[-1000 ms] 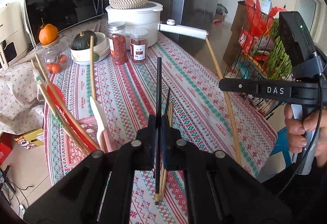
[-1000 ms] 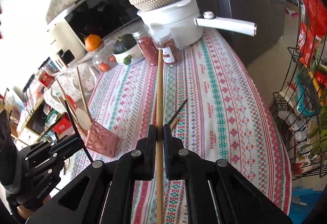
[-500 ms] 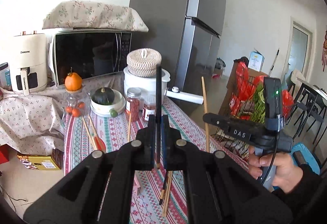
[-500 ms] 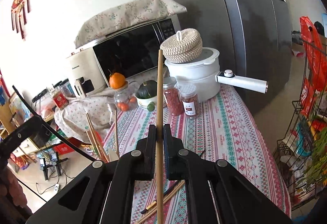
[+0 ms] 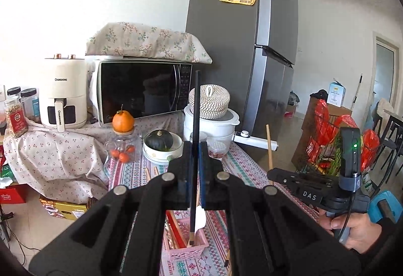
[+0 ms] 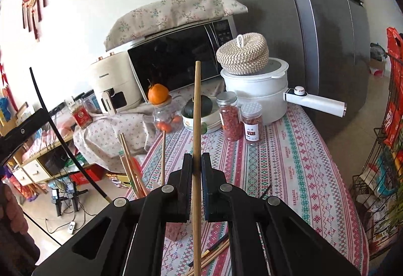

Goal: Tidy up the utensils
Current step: 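Carry both chopsticks to the basket and release the left gripper's chopstick inside, then lower the right gripper's bamboo chopstick into the basket and open it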

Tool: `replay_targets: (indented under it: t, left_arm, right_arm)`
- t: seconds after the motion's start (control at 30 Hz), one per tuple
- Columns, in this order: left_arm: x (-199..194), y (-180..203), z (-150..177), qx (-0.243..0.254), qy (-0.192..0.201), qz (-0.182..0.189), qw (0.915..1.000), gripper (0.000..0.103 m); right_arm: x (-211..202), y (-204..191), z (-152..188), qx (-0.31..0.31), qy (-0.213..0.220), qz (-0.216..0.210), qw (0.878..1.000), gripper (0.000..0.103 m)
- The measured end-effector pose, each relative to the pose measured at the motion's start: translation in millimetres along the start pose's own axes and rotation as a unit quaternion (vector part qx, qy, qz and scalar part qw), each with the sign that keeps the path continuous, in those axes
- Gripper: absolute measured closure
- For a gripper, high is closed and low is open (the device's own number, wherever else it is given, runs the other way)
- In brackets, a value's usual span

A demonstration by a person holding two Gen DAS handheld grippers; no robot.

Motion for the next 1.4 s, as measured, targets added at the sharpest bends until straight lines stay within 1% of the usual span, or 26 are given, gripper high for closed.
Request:
replay_targets:
  t: [0.17, 0.33, 0.5, 0.57, 0.63, 0.67, 0.73, 0.77, 0.83, 0.9, 0.97, 1.0, 1.03, 1.07, 1.2, 1.3, 1.4]
  left_arm:
    - [30, -19, 18, -0.028, -0.042, -0.012, 0.9986, 0.097]
    - [55, -31, 40, -0.049, -0.093, -0.018, 0.9943, 0.097]
    - [64, -33, 50, -0.051, -0.119, -0.020, 0.9914, 0.096]
    - [64, -32, 53, -0.048, -0.127, -0.020, 0.9905, 0.086]
    - [62, -31, 56, -0.047, -0.135, -0.023, 0.9895, 0.064]
    - [61, -32, 57, -0.047, -0.140, -0.024, 0.9888, 0.060]
    - [59, -34, 60, -0.049, -0.152, -0.025, 0.9869, 0.049]
    - [57, -35, 62, -0.049, -0.159, -0.028, 0.9857, 0.045]
    - [54, -39, 67, -0.048, -0.176, -0.041, 0.9824, 0.028]
    - [53, -46, 74, -0.048, -0.196, -0.058, 0.9777, 0.020]
    - [51, -53, 83, -0.042, -0.218, -0.076, 0.9719, 0.017]
    - [50, -56, 88, -0.038, -0.228, -0.083, 0.9695, 0.012]
    - [49, -59, 93, -0.032, -0.237, -0.091, 0.9666, 0.004]
    - [49, -62, 98, -0.026, -0.246, -0.097, 0.9641, 0.000]
    - [46, -74, 120, -0.012, -0.275, -0.111, 0.9550, 0.000]
    - [48, -85, 136, -0.031, -0.305, -0.109, 0.9455, 0.000]
    - [49, -92, 143, -0.050, -0.320, -0.103, 0.9404, 0.000]
  right_arm:
    - [2, -4, 0, 0.001, 0.009, -0.005, 1.000, 0.096]
    - [2, -10, -1, -0.005, 0.028, -0.012, 1.000, 0.096]
    - [0, -18, -3, -0.007, 0.049, -0.022, 0.999, 0.096]
    - [0, -21, -4, -0.006, 0.056, -0.024, 0.998, 0.096]
    - [1, -26, -4, -0.005, 0.061, -0.028, 0.998, 0.096]
    - [1, -28, -5, -0.006, 0.064, -0.030, 0.997, 0.096]
    - [3, -35, -6, -0.008, 0.070, -0.036, 0.997, 0.096]
    - [4, -39, -6, -0.008, 0.072, -0.039, 0.997, 0.096]
    - [7, -46, -7, -0.006, 0.077, -0.044, 0.996, 0.096]
    - [12, -54, -8, -0.003, 0.080, -0.048, 0.996, 0.096]
    - [18, -60, -8, 0.001, 0.083, -0.048, 0.995, 0.096]
    - [21, -64, -8, 0.004, 0.085, -0.047, 0.995, 0.096]
    - [25, -66, -8, 0.006, 0.087, -0.044, 0.995, 0.096]
    - [29, -70, -8, 0.009, 0.089, -0.040, 0.995, 0.096]
    - [47, -79, -8, 0.021, 0.097, -0.024, 0.995, 0.096]
    - [57, -86, -6, 0.024, 0.105, -0.005, 0.994, 0.096]
    - [65, -97, -4, 0.013, 0.115, 0.011, 0.993, 0.096]
Point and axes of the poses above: each gripper's, at about its wrist camera, not at the fingertips, and x roughly the way its jaws point, y to its right, z to its underside, the point moved 4 cm from there along x, roughly the way its jaws point, and after that the axes turned 1 degree about -y, right-handed, at the moved point
